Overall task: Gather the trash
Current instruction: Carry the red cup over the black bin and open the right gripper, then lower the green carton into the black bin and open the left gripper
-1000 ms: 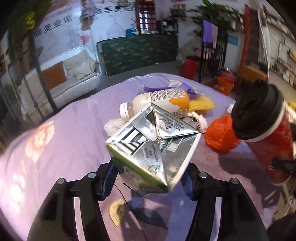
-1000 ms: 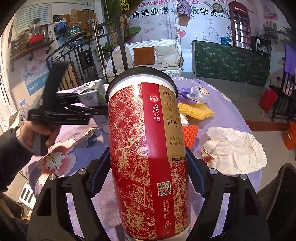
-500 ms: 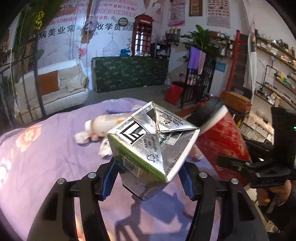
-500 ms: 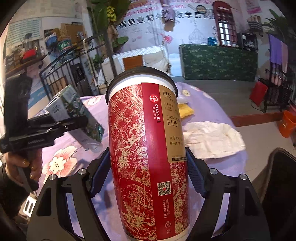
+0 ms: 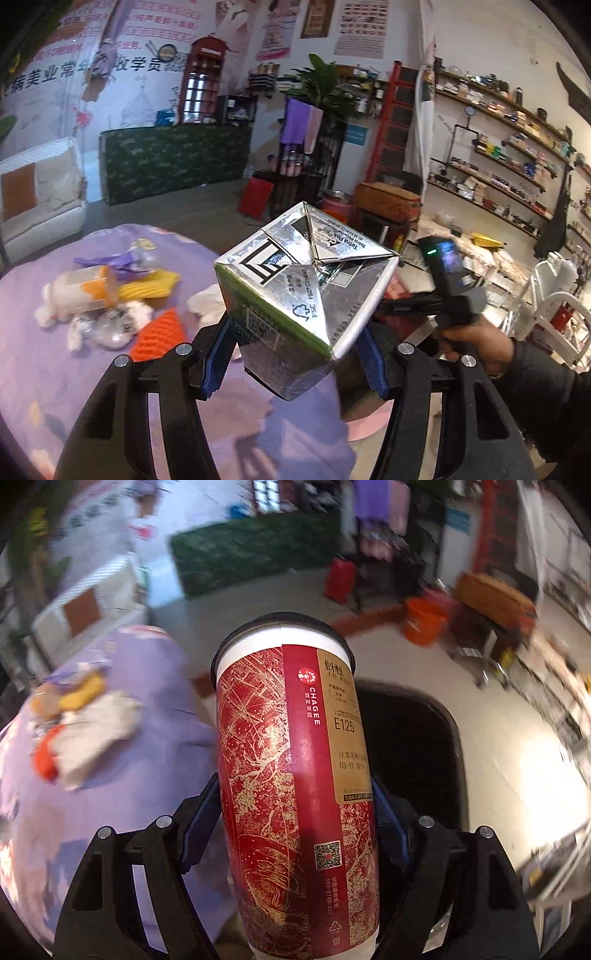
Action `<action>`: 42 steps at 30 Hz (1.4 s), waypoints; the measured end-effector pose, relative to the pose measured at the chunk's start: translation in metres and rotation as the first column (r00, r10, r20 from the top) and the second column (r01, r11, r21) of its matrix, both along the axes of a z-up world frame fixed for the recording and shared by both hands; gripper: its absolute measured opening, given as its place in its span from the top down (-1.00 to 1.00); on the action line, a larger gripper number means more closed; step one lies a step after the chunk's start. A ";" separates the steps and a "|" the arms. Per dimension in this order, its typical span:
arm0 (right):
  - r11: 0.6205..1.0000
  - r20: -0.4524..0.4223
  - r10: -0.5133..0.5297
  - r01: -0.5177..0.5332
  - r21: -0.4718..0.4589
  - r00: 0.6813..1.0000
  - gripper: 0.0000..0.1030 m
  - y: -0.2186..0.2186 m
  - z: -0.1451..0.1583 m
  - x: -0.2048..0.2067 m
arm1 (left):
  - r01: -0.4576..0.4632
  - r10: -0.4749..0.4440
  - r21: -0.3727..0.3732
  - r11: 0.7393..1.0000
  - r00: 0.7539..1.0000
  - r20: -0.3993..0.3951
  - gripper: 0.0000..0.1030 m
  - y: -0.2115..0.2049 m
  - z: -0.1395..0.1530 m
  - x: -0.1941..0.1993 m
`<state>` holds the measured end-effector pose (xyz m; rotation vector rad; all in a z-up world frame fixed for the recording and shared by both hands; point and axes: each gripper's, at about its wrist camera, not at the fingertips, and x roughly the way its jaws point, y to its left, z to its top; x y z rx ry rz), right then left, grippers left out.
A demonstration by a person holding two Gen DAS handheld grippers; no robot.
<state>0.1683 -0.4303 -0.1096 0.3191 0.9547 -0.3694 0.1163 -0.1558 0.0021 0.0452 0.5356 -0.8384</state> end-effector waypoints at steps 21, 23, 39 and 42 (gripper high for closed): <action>0.966 -0.308 -0.056 0.129 0.223 0.950 -0.50 -0.079 -0.104 0.060 | 0.140 -0.137 0.025 0.990 0.987 -0.081 -0.13 -0.061 -0.030 -0.012; 0.967 -0.293 -0.065 0.133 0.218 0.954 -0.50 -0.078 -0.099 0.056 | 0.147 -0.143 0.032 0.989 0.986 -0.089 -0.14 -0.064 -0.033 -0.011; 0.948 0.187 -0.262 0.289 -0.135 0.947 -0.84 -0.037 0.020 -0.064 | 0.257 -0.234 0.129 0.958 0.957 -0.171 -0.14 -0.165 -0.065 0.015; 0.926 0.247 -0.313 0.353 -0.134 0.917 -0.84 -0.043 0.032 -0.086 | 0.285 -0.252 0.185 0.940 0.950 -0.182 -0.14 -0.189 -0.076 0.013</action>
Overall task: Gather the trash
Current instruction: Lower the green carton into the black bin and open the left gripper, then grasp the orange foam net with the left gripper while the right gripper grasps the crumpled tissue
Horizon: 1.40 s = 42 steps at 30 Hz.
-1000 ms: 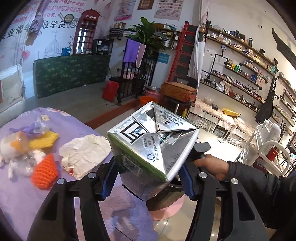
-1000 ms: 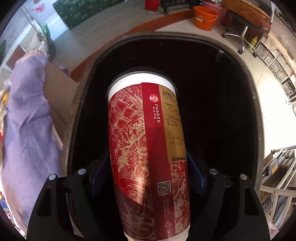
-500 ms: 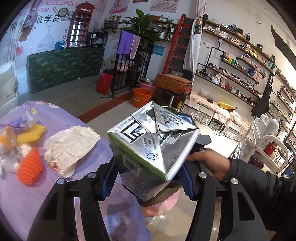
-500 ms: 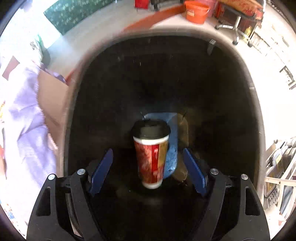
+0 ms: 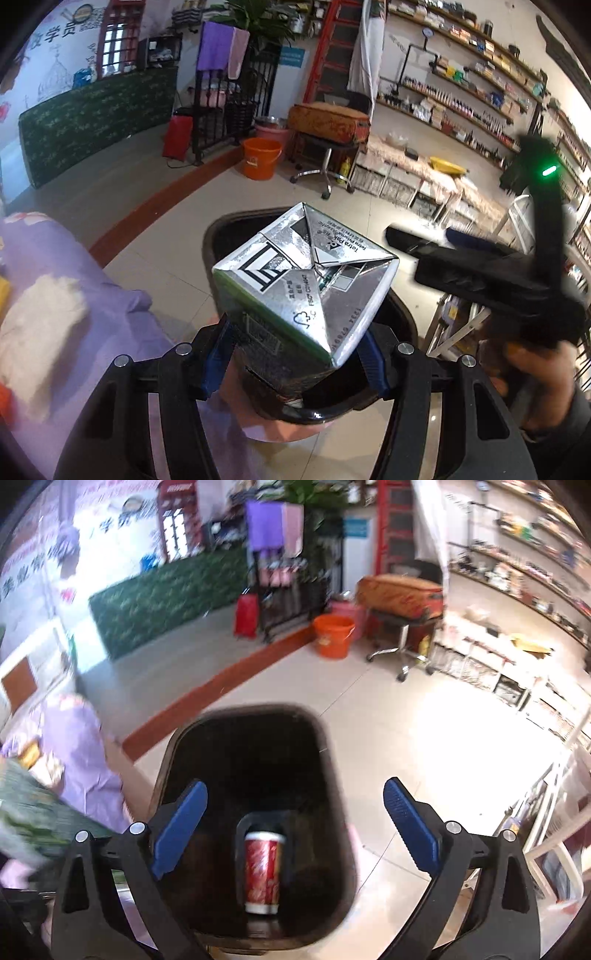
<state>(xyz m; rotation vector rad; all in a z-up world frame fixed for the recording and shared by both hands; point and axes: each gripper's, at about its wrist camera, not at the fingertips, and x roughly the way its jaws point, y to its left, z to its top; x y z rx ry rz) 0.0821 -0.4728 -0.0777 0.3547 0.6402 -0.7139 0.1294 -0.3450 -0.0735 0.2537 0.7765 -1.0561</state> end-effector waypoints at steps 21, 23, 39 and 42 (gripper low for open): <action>0.992 0.159 -0.124 0.128 -0.014 0.979 -0.85 -0.024 0.033 -0.048 | 0.048 -0.051 0.087 0.995 0.998 0.032 -0.88 -0.043 -0.023 0.002; 0.992 0.168 -0.125 0.129 -0.014 0.978 -0.85 -0.023 0.036 -0.048 | 0.054 -0.055 0.083 0.995 0.998 0.010 -0.88 -0.040 -0.022 0.003; 0.999 0.208 -0.043 0.047 -0.013 0.977 -0.89 -0.001 0.048 -0.031 | -0.012 0.013 -0.019 1.000 0.997 0.073 -0.88 0.026 0.012 -0.022; 1.000 0.201 0.001 0.001 -0.008 0.980 -0.89 0.010 0.044 -0.020 | -0.048 0.049 -0.019 0.999 0.995 0.084 -0.88 0.049 0.014 -0.024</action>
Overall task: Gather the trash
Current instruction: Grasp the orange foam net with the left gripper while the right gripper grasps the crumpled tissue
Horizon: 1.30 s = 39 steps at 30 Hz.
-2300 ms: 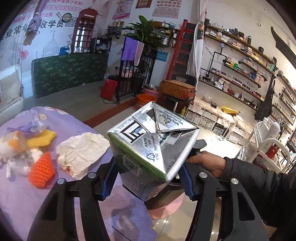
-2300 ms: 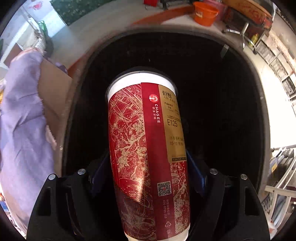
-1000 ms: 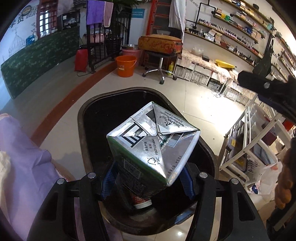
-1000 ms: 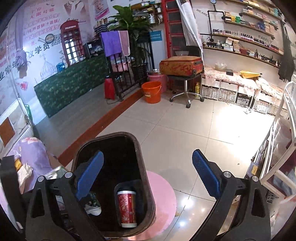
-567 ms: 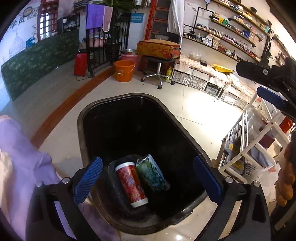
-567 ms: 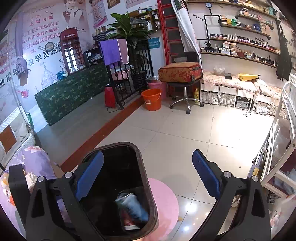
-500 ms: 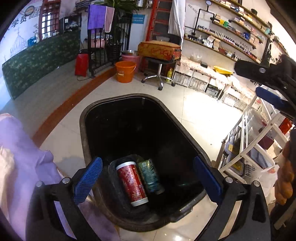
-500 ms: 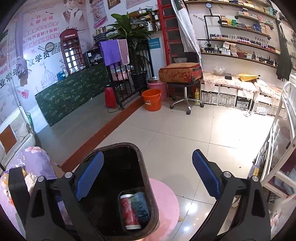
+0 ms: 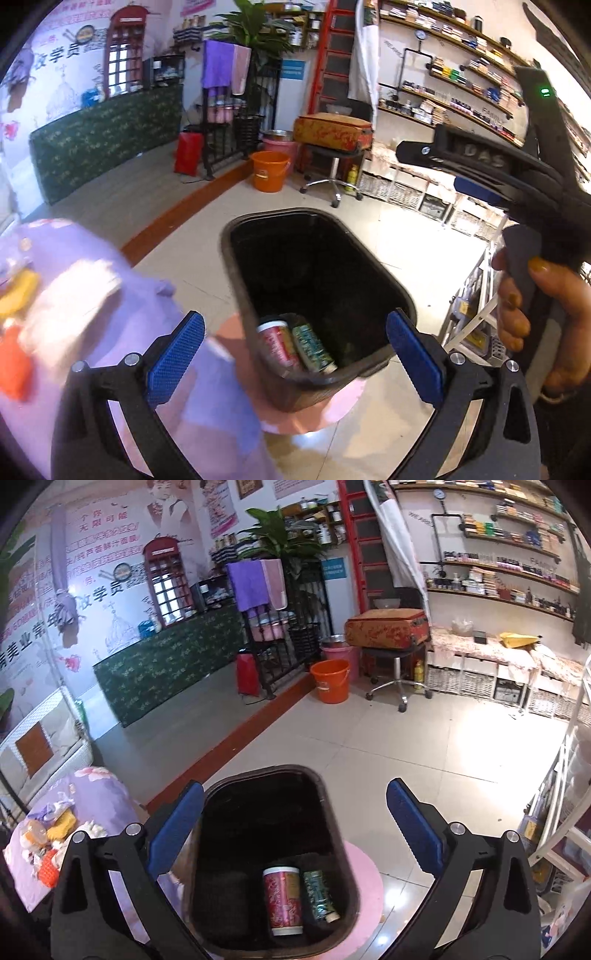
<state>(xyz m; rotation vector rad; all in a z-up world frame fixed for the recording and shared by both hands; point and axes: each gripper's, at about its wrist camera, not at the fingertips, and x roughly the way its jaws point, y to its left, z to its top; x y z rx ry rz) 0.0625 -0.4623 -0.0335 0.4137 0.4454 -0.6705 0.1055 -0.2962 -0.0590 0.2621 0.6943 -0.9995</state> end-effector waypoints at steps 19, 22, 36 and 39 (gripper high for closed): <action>0.893 -0.054 0.446 -0.440 0.093 0.894 -0.89 0.123 -0.026 0.110 | -0.392 0.392 0.037 0.919 0.920 0.009 -0.88 0.151 -0.013 0.036; 0.863 -0.060 0.499 -0.489 0.128 0.864 -0.89 0.141 -0.034 0.127 | -0.437 0.438 0.041 0.898 0.899 -0.005 -0.88 0.176 -0.019 0.044; 0.766 -0.079 0.597 -0.538 0.351 0.799 -0.37 0.189 -0.076 0.210 | -0.541 0.541 0.057 0.839 0.841 0.013 -0.88 0.228 -0.025 0.067; 0.749 -0.053 0.604 -0.544 0.378 0.795 0.12 0.189 -0.079 0.214 | -0.540 0.541 0.070 0.839 0.841 0.014 -0.88 0.228 -0.026 0.071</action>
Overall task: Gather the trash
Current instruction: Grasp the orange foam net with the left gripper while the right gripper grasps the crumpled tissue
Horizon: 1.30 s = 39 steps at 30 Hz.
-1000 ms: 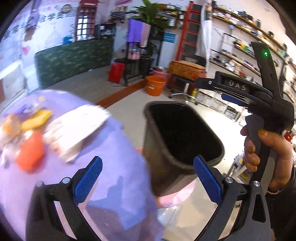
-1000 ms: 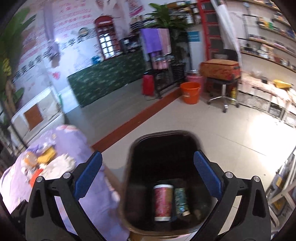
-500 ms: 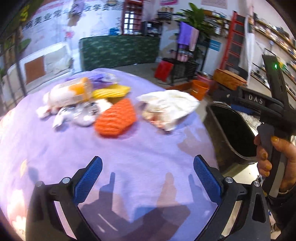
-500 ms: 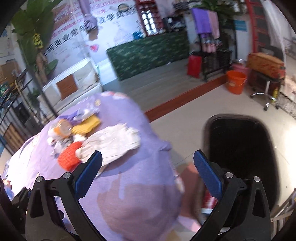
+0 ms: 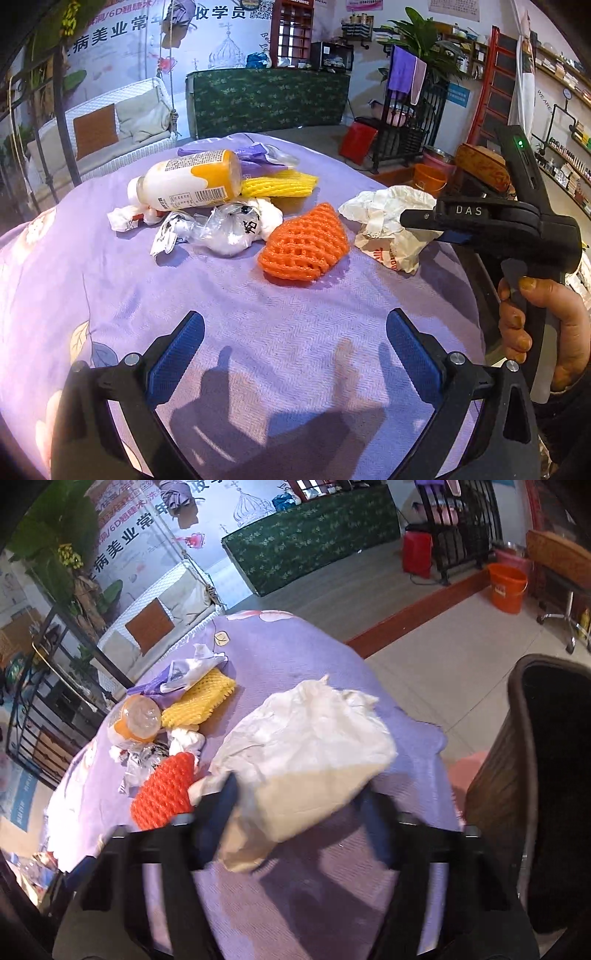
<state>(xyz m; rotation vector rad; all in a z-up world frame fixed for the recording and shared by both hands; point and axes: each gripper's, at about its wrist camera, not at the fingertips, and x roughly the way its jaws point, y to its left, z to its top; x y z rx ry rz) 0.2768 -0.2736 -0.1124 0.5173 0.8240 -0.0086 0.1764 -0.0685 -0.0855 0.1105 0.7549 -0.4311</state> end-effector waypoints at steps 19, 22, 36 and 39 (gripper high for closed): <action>0.986 0.164 0.023 0.005 -0.169 0.986 0.71 0.003 0.051 -0.039 | 0.042 -0.041 0.013 0.999 0.998 -0.039 -0.88 -0.031 0.002 0.051; 0.980 0.179 0.027 0.009 -0.201 0.983 0.71 0.003 0.055 -0.046 | 0.038 -0.037 0.017 0.999 0.998 -0.049 -0.86 -0.036 0.000 0.061; 0.979 0.188 0.004 0.035 -0.202 0.982 0.71 -0.004 0.056 -0.064 | 0.003 -0.003 0.000 1.000 0.993 -0.117 0.46 -0.034 -0.008 0.061; 0.979 0.193 0.000 0.039 -0.202 0.981 0.71 -0.004 0.056 -0.066 | -0.007 0.004 -0.031 0.999 0.995 -0.096 0.49 -0.027 0.000 0.048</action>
